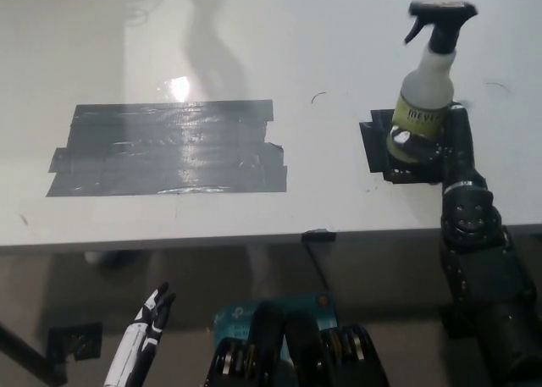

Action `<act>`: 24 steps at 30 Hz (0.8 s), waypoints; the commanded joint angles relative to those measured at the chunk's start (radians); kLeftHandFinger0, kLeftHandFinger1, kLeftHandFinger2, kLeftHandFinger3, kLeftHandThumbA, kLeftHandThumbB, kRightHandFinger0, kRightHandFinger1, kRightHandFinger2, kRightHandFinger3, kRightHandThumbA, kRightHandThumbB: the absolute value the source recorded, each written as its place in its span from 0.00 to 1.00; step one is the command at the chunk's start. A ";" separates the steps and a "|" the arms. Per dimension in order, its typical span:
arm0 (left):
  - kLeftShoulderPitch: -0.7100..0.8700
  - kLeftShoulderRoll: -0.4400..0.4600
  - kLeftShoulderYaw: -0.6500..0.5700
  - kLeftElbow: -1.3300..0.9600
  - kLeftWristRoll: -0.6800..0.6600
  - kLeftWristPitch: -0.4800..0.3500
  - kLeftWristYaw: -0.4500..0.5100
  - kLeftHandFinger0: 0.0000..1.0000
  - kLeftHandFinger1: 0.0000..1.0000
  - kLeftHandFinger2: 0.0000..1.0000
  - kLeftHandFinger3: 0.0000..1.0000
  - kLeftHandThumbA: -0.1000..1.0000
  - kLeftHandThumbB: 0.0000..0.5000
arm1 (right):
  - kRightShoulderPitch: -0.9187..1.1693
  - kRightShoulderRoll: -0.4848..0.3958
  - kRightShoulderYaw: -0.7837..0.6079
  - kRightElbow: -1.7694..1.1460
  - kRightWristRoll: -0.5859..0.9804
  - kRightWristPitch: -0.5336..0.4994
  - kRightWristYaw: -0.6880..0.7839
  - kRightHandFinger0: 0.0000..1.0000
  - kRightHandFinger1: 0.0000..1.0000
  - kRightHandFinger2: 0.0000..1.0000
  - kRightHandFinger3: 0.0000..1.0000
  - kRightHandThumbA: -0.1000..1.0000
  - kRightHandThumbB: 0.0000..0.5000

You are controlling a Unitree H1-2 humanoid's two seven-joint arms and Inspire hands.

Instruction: A spray bottle is kept on the black marked spot on the table infront of the robot and the robot extends its right arm to pick it up and hands it to a person

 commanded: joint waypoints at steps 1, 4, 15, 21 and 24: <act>-0.008 0.004 0.006 -0.030 -0.012 -0.027 0.006 1.00 1.00 0.96 1.00 1.00 0.99 | -0.059 0.013 0.016 0.026 -0.050 -0.096 -0.122 0.01 0.35 0.77 0.73 0.00 0.34; -0.008 0.006 0.008 -0.030 -0.017 -0.032 0.004 1.00 1.00 0.96 1.00 1.00 0.97 | -0.055 0.016 0.023 0.008 -0.053 -0.103 -0.131 0.02 0.39 0.79 0.75 0.00 0.33; -0.021 0.012 0.010 -0.028 -0.016 -0.022 0.003 1.00 1.00 0.96 1.00 1.00 1.00 | -0.036 0.035 0.117 -0.316 -0.076 -0.027 -0.012 0.00 0.34 0.73 0.80 0.00 0.28; -0.030 0.012 0.010 -0.022 -0.019 -0.017 0.000 1.00 1.00 0.96 1.00 1.00 1.00 | -0.053 0.055 0.190 -0.443 -0.082 0.087 0.073 0.02 0.49 0.87 0.90 0.00 0.29; -0.034 0.014 0.006 -0.022 -0.008 -0.016 0.002 1.00 1.00 0.95 1.00 1.00 0.99 | -0.058 0.067 0.202 -0.442 -0.064 0.099 0.095 0.00 0.47 0.85 0.88 0.00 0.29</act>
